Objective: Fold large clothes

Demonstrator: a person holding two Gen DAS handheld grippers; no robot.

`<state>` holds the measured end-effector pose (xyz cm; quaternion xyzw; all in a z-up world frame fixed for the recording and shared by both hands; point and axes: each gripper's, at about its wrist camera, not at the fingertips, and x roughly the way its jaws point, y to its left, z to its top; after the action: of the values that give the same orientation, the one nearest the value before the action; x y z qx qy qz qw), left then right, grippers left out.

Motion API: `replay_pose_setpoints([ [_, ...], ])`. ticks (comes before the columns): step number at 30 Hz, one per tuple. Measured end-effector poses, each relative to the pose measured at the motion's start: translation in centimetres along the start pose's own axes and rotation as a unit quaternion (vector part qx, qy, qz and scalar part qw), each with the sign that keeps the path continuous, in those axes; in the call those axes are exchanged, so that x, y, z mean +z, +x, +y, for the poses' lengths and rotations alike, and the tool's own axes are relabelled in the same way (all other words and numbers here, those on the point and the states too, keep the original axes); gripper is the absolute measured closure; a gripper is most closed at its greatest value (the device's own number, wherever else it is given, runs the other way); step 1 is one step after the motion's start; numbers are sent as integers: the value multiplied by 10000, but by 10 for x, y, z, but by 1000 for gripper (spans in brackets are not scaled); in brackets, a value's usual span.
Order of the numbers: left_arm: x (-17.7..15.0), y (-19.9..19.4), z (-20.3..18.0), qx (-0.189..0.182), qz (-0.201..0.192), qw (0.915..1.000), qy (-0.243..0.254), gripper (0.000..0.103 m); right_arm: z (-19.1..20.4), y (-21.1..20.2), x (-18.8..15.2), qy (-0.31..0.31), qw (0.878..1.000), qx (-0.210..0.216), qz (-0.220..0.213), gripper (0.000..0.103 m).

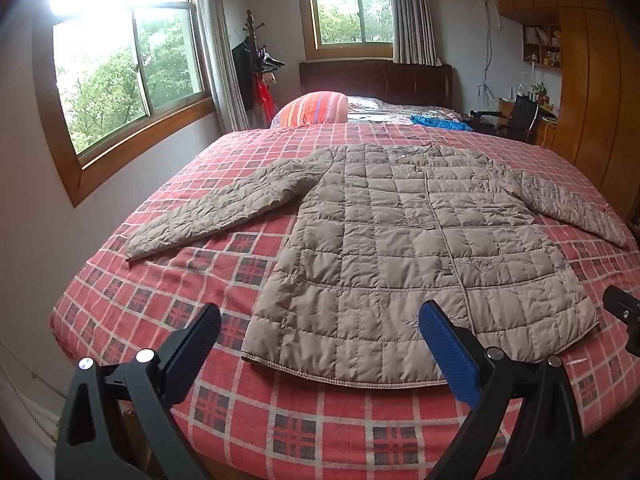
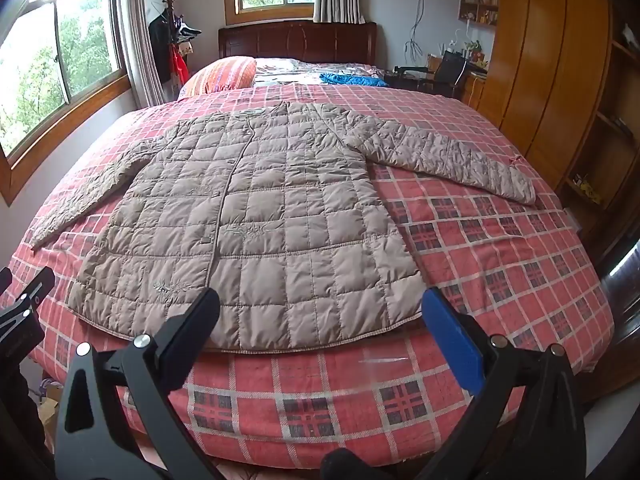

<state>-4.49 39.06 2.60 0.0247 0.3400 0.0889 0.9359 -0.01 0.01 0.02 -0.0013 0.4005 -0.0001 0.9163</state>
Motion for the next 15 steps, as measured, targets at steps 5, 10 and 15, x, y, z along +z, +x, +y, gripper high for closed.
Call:
replay_pose_setpoints([
  [5, 0, 0, 0, -9, 14, 10000, -6, 4, 0, 0, 0, 2, 10000, 7, 2, 3],
  [10, 0, -1, 1, -8, -7, 10000, -3, 4, -1, 0, 1, 10, 10000, 14, 1, 3],
  [15, 0, 0, 0, -3, -13, 10000, -2, 4, -1, 0, 0, 6, 10000, 16, -9, 3],
])
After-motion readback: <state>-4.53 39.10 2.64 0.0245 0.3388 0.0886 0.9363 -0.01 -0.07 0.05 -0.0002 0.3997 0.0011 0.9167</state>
